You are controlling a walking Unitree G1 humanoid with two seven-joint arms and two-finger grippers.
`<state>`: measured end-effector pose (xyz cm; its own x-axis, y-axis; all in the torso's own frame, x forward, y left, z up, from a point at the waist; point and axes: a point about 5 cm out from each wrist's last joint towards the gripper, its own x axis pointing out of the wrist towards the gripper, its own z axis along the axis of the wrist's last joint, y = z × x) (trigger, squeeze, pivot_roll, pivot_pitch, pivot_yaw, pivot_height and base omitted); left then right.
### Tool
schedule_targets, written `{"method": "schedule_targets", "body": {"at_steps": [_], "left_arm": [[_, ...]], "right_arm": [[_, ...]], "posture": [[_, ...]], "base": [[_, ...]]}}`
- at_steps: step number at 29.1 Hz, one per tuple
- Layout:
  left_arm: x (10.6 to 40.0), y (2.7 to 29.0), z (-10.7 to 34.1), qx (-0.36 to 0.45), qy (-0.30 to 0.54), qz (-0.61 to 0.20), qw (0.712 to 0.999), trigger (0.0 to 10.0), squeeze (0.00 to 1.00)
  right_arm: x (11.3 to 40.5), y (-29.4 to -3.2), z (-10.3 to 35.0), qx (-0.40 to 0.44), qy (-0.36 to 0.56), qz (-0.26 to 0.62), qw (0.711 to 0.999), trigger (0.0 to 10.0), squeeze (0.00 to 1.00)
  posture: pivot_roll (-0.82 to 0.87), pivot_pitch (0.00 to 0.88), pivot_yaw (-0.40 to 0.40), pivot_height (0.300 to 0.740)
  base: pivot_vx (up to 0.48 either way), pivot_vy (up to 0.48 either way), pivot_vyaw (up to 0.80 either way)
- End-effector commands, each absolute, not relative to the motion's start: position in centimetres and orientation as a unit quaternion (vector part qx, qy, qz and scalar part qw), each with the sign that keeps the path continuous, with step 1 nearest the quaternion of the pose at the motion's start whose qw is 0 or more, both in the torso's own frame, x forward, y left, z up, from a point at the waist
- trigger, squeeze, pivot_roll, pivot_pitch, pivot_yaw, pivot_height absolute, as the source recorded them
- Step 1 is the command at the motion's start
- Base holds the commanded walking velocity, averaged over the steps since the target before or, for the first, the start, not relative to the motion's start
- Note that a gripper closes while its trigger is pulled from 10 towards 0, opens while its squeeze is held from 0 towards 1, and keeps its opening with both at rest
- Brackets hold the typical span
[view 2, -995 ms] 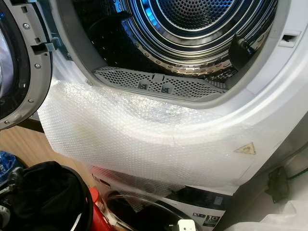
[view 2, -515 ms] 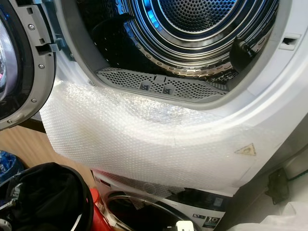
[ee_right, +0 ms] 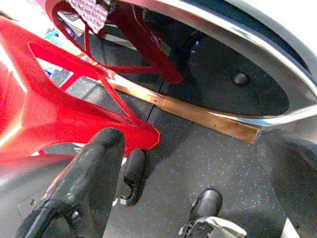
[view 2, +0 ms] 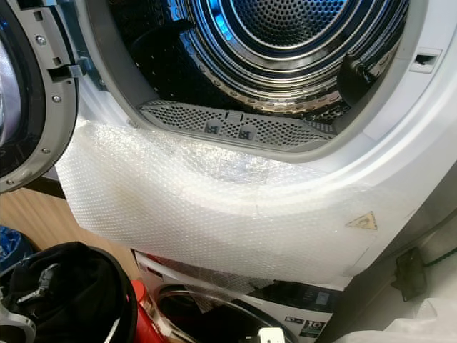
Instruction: Clothes washing
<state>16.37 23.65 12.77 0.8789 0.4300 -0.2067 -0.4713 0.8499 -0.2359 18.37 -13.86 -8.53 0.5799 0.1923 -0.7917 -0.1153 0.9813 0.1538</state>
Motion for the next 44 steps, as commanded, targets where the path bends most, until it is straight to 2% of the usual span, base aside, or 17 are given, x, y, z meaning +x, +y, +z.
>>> {"method": "schedule_targets", "body": {"at_steps": [1,8,25,29,33,39,44], "left_arm": [[16.3,23.5,12.6,-0.137,0.088,0.233,0.959,10.0,0.00],[15.6,23.8,12.4,-0.128,0.101,0.252,0.954,10.0,0.00],[16.4,24.5,11.9,-0.099,0.132,0.292,0.942,10.0,0.00],[16.8,25.5,12.1,-0.082,0.126,0.317,0.937,10.0,0.00],[17.6,26.0,12.4,-0.083,0.118,0.315,0.938,10.0,0.00],[18.6,25.9,11.3,-0.039,0.160,0.304,0.938,10.0,0.00],[19.4,25.5,11.2,-0.041,0.168,0.287,0.942,10.0,0.00]], "right_arm": [[18.6,-13.8,-8.4,0.041,0.446,0.092,0.889,10.0,0.00],[18.8,-14.1,-8.3,0.036,0.446,0.091,0.890,10.0,0.00],[18.7,-13.9,-8.3,0.024,0.447,0.106,0.888,10.0,0.00],[18.9,-14.3,-8.3,0.020,0.446,0.102,0.889,10.0,0.00],[18.9,-14.5,-8.3,0.018,0.446,0.102,0.889,10.0,0.00],[18.8,-14.5,-8.3,0.011,0.447,0.104,0.889,10.0,0.00],[19.1,-14.5,-8.1,0.011,0.443,0.104,0.890,10.0,0.00]], "posture": [[0.38,0.000,0.011,0.740],[0.39,0.000,0.009,0.740],[0.39,0.000,-0.017,0.740],[0.39,0.000,-0.026,0.740],[0.39,0.000,-0.030,0.740],[0.39,0.000,-0.040,0.740],[0.38,0.000,-0.037,0.740]], "base": [[0.000,0.000,0.00],[0.000,0.000,0.00],[0.000,0.000,0.00],[0.000,0.000,0.00],[0.000,0.000,0.00],[0.000,0.000,0.00],[0.000,0.000,0.00]]}}
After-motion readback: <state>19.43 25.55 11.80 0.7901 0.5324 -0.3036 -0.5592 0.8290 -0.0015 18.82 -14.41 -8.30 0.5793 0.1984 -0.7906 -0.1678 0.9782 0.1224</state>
